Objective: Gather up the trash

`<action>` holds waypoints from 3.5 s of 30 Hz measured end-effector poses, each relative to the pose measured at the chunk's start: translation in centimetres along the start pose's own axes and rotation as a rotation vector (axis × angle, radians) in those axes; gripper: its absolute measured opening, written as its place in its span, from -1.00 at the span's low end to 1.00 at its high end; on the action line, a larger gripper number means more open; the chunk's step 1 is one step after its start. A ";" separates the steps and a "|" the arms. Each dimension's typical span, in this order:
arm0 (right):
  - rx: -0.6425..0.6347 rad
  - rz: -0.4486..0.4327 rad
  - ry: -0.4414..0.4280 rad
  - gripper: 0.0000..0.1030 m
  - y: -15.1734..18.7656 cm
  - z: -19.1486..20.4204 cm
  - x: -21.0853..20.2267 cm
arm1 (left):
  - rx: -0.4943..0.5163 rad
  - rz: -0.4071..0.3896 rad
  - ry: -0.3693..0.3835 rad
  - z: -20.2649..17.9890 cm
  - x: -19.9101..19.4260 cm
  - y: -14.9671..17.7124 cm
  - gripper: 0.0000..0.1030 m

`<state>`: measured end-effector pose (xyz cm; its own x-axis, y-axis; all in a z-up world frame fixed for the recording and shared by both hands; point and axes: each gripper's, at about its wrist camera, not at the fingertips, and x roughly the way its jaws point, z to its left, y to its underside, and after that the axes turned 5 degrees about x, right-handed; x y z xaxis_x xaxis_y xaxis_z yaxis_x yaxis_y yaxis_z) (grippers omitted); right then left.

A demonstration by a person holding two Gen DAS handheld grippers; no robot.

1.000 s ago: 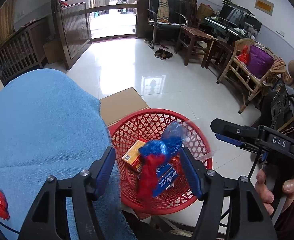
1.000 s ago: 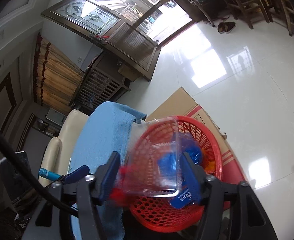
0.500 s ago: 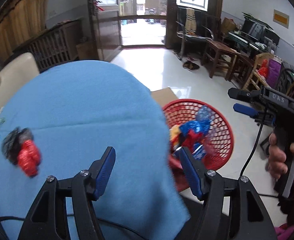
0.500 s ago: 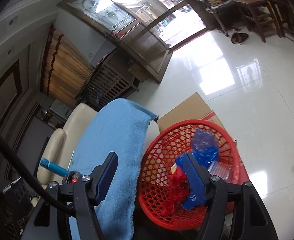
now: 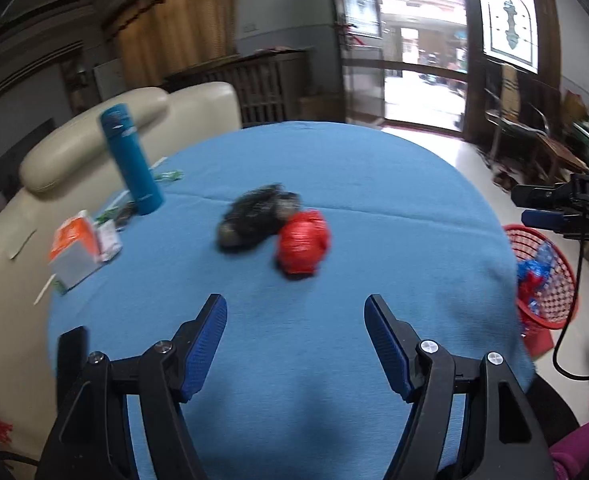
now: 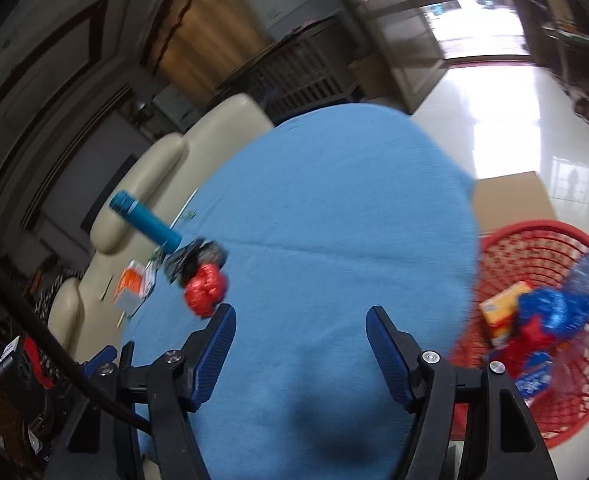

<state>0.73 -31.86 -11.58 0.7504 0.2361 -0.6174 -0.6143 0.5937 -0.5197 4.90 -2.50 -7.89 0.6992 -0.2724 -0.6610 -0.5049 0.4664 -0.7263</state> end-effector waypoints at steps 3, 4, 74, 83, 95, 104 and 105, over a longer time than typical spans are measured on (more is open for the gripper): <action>-0.058 0.016 -0.018 0.38 0.4 3.2 1.4 | -0.005 -0.044 -0.050 1.8 -0.7 0.1 0.41; -0.074 0.027 -0.015 0.38 0.7 4.1 1.9 | -0.004 -0.057 -0.061 2.3 -0.9 0.3 0.41; 0.044 -0.009 0.109 -0.20 2.6 -3.4 -2.2 | 0.017 0.192 0.302 6.4 19.3 -4.6 -0.31; 0.046 -0.020 0.076 -0.20 3.0 -3.1 -2.8 | -0.013 0.186 0.320 5.2 14.7 -1.8 -0.33; 0.055 -0.039 0.036 -0.20 3.4 -3.5 -3.9 | -0.005 0.150 0.310 1.7 8.3 -0.6 -0.33; 0.045 -0.070 0.002 -0.20 4.0 -3.5 -5.6 | 0.036 0.111 0.302 -1.0 6.6 -1.3 -0.33; 0.043 -0.069 -0.001 -0.20 4.1 -3.5 -5.7 | 0.033 0.120 0.305 -1.1 6.8 -1.2 -0.33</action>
<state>-6.94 -33.42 -12.23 0.7908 0.1945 -0.5804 -0.5503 0.6411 -0.5349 9.72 -5.85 -11.74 0.4498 -0.4511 -0.7708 -0.5544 0.5357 -0.6370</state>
